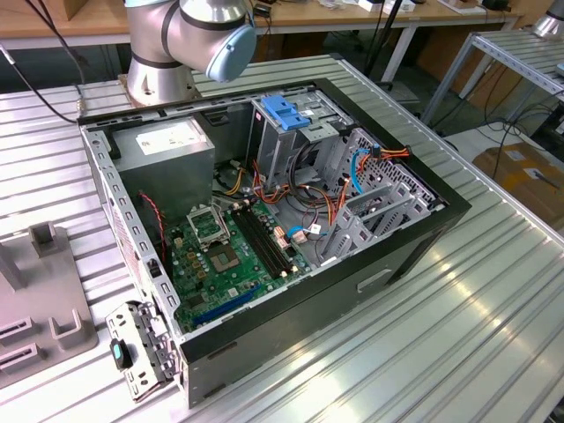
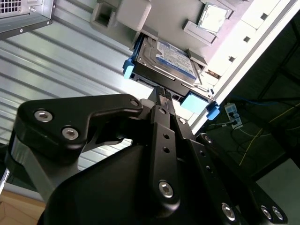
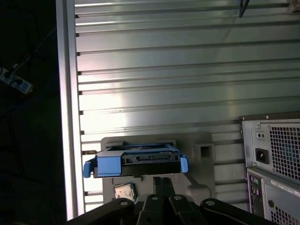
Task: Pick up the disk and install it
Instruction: 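Reach for the disk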
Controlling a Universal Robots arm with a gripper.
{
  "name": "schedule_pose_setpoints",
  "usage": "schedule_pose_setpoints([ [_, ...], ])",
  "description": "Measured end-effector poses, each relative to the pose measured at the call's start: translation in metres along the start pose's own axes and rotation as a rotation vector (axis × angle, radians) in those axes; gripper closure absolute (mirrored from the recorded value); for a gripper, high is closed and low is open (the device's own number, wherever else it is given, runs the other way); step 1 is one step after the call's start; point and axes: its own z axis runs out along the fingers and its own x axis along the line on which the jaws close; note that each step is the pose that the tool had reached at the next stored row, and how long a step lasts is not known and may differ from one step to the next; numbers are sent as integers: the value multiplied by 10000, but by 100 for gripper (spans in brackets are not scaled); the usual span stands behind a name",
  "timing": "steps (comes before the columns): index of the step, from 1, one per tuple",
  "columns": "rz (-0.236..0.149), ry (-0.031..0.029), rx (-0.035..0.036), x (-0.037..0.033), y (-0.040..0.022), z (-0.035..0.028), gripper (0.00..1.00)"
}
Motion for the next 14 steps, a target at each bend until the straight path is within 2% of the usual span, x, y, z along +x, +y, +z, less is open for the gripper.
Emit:
schedule_pose_setpoints([
  [14,1,0,0,27,-2,0,89],
])
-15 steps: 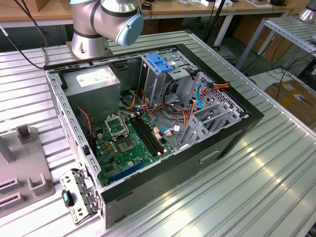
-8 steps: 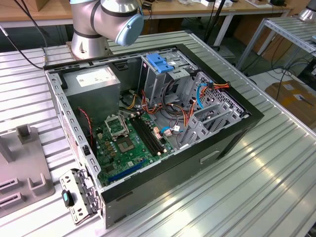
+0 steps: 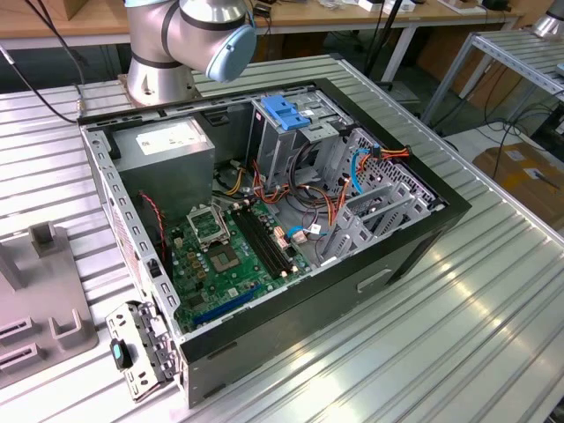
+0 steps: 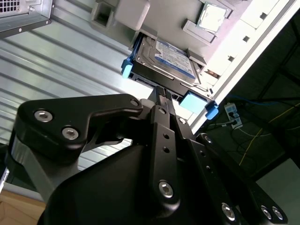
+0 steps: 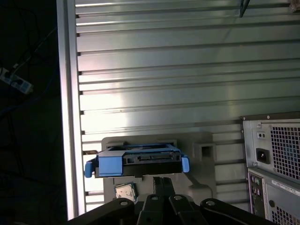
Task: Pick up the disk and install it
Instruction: 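Reach for the disk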
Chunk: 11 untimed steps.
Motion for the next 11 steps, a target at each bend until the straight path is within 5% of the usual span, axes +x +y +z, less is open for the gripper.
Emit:
schedule_pose_setpoints([
  [11,-1,0,0,47,-4,5,89],
])
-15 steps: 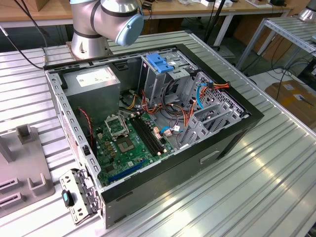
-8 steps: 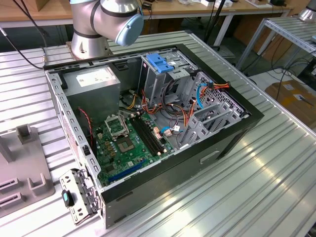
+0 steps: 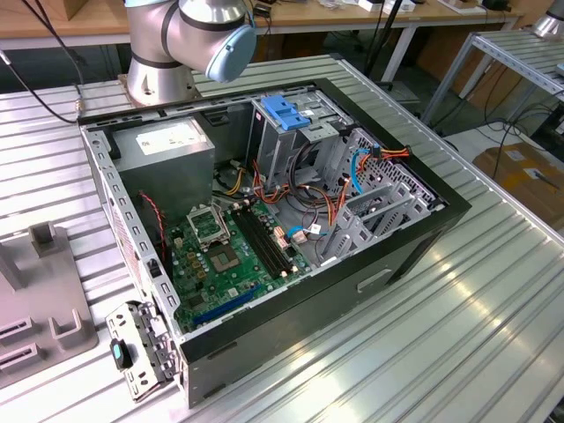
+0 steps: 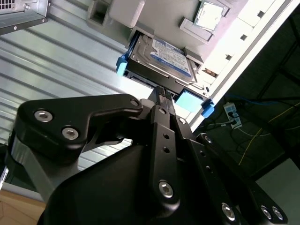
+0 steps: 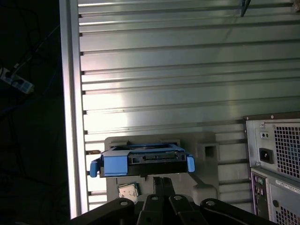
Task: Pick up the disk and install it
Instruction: 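Reach for the disk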
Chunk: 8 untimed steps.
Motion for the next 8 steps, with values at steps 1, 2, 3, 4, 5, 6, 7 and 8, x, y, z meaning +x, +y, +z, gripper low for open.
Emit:
schedule_pose_setpoints([
  [1,0,-1,-1,0,0,0,89],
  [2,0,-1,0,0,0,0,89],
  [3,0,-1,-1,0,0,0,89],
  [4,0,0,0,1,0,0,89],
  [5,0,-1,0,1,0,0,89],
  [6,0,-1,0,1,0,0,89],
  [7,1,-2,-1,5,0,2,89],
  [8,2,0,0,15,0,3,89],
])
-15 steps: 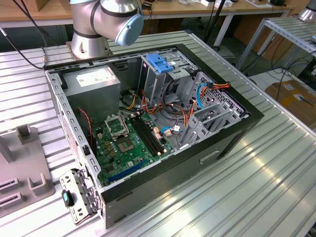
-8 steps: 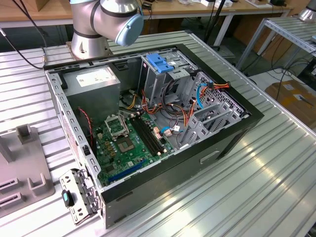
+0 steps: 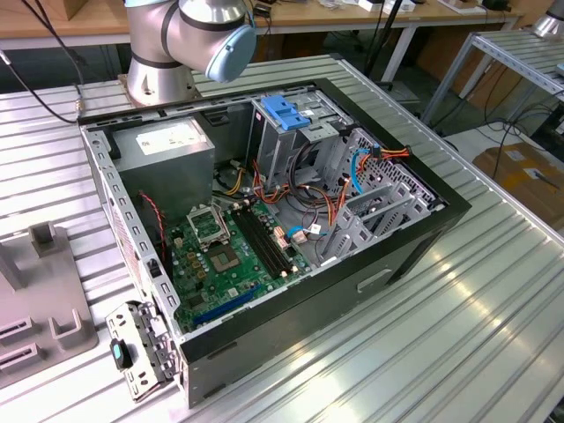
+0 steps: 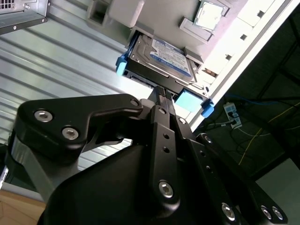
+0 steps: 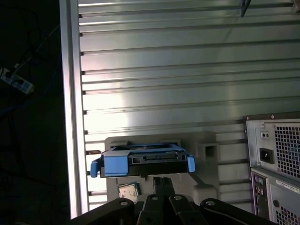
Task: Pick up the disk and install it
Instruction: 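Reach for the disk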
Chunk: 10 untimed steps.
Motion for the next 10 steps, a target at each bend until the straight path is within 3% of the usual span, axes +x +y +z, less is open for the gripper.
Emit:
schedule_pose_setpoints([
  [5,-2,0,0,91,-3,22,89],
  [10,-2,-2,15,182,-7,92,89],
])
